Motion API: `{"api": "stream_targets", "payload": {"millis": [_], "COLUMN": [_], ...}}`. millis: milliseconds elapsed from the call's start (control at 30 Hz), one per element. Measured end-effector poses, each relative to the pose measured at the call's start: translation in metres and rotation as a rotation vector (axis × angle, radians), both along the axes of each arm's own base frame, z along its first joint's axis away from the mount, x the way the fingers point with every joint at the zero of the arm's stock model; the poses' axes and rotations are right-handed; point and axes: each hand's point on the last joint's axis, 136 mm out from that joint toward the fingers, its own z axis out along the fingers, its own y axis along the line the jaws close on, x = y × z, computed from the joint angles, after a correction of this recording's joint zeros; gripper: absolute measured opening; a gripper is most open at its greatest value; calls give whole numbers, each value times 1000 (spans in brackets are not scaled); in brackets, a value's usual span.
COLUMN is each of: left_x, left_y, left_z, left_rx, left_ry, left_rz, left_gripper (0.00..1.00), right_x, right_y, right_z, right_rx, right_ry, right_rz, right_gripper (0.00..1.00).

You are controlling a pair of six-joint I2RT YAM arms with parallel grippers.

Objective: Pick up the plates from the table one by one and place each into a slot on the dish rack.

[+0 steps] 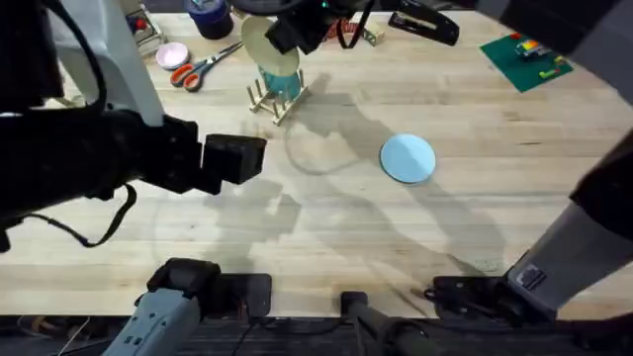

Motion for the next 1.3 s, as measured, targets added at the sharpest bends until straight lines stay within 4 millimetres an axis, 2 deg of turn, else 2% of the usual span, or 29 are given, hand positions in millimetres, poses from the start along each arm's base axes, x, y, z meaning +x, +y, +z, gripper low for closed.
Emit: {"api": "stream_targets", "payload": {"millis": [267, 700, 1100, 1300], "left_x": [0, 0, -1, -1], "left_y": [0, 0, 0, 0], "left_z": [0, 0, -1, -1], "left_rx": [0, -2, -1, -1], "left_ry": [0, 1, 4, 4], "left_rz": [0, 2, 2, 2], "left_gripper": [995, 995, 995, 995], "right_x": [8, 12, 15, 16], "right_y": [6, 9, 11, 11], "right_z": [-24, -25, -60, -62], "right_rx": [-17, -8, -50, -52], "right_ry": [22, 11, 64, 64], "right_rz": [0, 0, -1, -2], "right_gripper": [30, 30, 30, 30]}}
